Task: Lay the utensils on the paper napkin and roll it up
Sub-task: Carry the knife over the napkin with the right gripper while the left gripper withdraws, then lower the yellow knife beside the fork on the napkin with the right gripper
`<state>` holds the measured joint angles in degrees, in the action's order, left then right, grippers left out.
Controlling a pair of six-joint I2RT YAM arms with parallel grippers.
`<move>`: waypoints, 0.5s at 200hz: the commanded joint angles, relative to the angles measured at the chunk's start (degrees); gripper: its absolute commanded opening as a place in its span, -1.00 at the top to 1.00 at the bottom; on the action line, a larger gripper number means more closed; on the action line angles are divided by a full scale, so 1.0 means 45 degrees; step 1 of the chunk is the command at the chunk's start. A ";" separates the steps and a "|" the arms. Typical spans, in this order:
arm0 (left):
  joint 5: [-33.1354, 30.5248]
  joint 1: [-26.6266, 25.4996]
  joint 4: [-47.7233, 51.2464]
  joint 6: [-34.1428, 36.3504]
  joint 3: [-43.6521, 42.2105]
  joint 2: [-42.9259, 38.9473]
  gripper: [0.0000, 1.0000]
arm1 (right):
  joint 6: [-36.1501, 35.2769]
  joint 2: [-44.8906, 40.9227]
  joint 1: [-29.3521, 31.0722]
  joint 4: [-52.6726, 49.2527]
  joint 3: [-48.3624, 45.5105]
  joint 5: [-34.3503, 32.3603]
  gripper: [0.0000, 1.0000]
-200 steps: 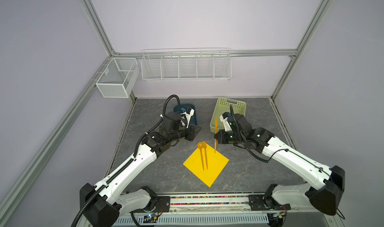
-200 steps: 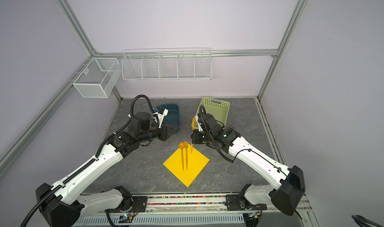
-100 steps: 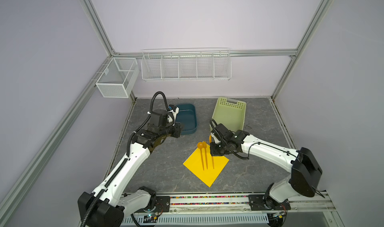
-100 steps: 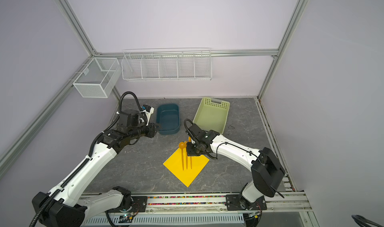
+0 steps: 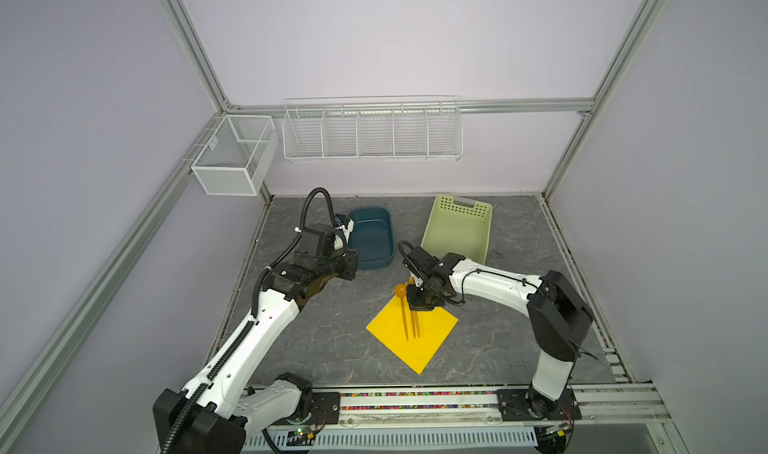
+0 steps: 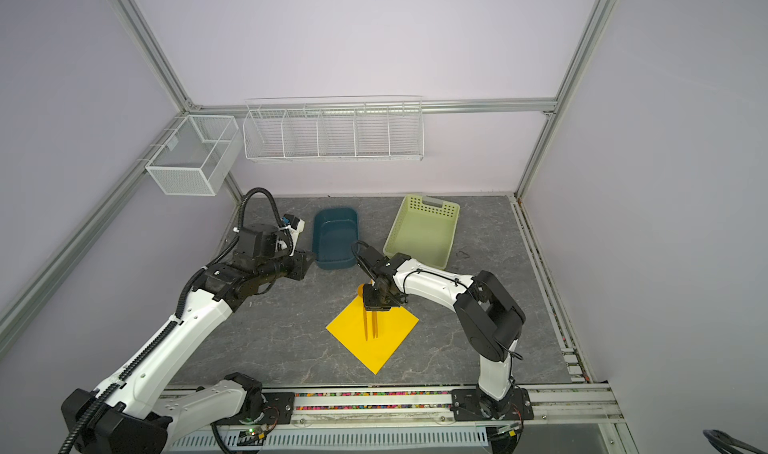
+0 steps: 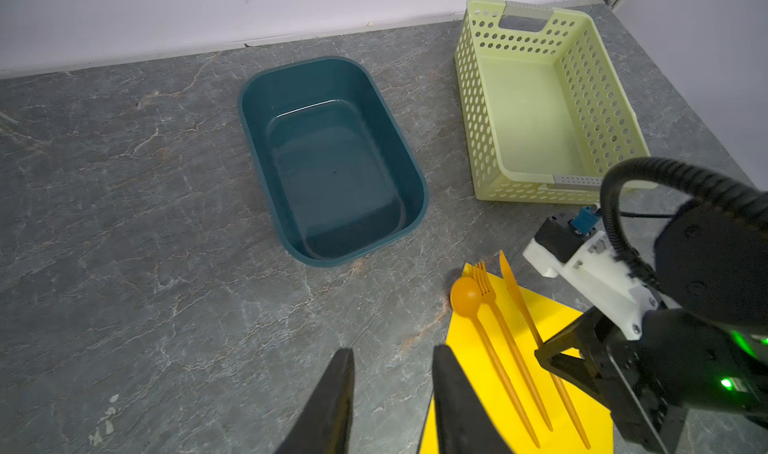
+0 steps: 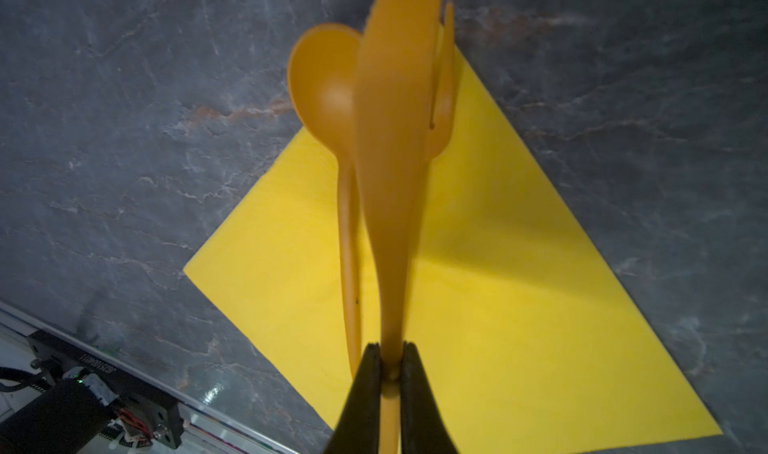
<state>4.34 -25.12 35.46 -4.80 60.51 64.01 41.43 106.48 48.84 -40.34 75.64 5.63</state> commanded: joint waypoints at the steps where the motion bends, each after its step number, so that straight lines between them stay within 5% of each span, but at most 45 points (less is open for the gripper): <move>1: -0.0076 0.0075 0.0186 0.0293 -0.0166 -0.0254 0.34 | 0.0333 0.0312 -0.0105 -0.0721 0.0223 -0.0249 0.78; 100: 0.0012 0.0071 0.0108 0.0251 -0.0242 -0.0453 0.34 | 0.0835 0.0898 -0.0481 -0.0309 0.0057 -0.0186 0.71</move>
<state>4.34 -25.12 35.46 -4.62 60.07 62.87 43.46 109.49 47.16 -41.63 75.90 5.21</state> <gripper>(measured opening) 0.331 0.144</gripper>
